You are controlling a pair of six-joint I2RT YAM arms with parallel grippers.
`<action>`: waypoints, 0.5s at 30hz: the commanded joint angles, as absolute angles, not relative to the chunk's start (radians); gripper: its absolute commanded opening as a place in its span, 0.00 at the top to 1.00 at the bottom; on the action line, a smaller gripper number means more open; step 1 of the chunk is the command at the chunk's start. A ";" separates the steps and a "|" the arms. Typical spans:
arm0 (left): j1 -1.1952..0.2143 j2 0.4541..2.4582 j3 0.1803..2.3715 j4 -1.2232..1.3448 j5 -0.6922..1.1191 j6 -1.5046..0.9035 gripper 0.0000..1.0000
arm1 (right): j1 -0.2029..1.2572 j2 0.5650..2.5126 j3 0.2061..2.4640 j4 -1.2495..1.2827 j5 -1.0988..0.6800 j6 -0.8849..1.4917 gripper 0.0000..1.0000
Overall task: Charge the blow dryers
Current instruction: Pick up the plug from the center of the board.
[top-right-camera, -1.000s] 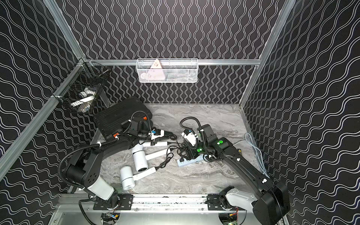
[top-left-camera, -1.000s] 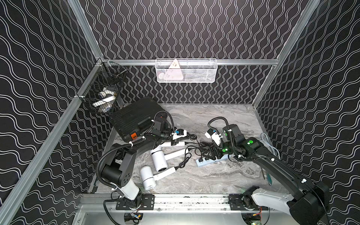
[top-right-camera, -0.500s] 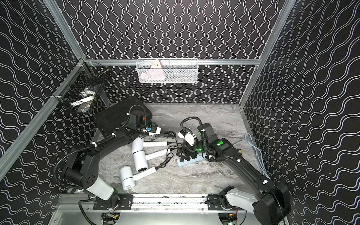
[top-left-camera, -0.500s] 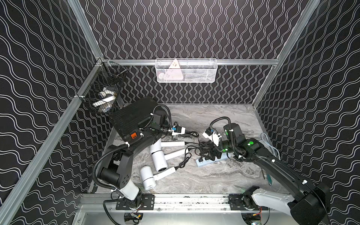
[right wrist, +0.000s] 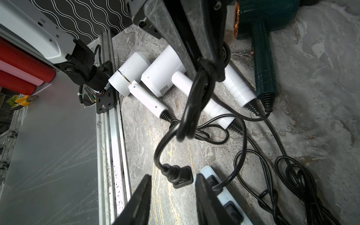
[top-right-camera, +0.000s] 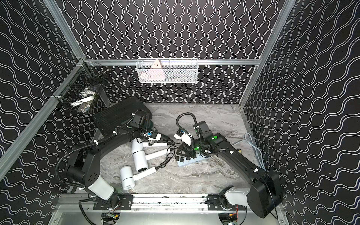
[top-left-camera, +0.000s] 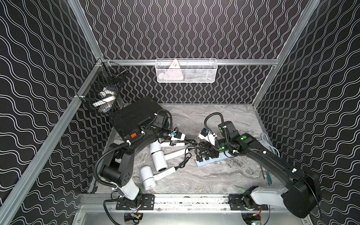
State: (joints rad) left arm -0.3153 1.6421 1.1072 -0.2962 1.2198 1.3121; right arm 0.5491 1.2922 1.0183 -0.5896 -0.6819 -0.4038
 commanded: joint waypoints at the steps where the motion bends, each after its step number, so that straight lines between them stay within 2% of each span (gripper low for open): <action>1: -0.321 1.640 1.119 -0.333 1.224 1.354 1.00 | 0.561 1.284 1.007 -0.572 -0.704 -0.409 0.57; 8: -0.327 1.635 1.123 -0.339 1.220 1.357 1.00 | 0.609 1.287 0.974 -0.552 -0.689 -0.397 0.57; 15: -0.328 1.637 1.131 -0.357 1.221 1.367 1.00 | 0.698 1.299 0.946 -0.524 -0.569 -0.397 0.58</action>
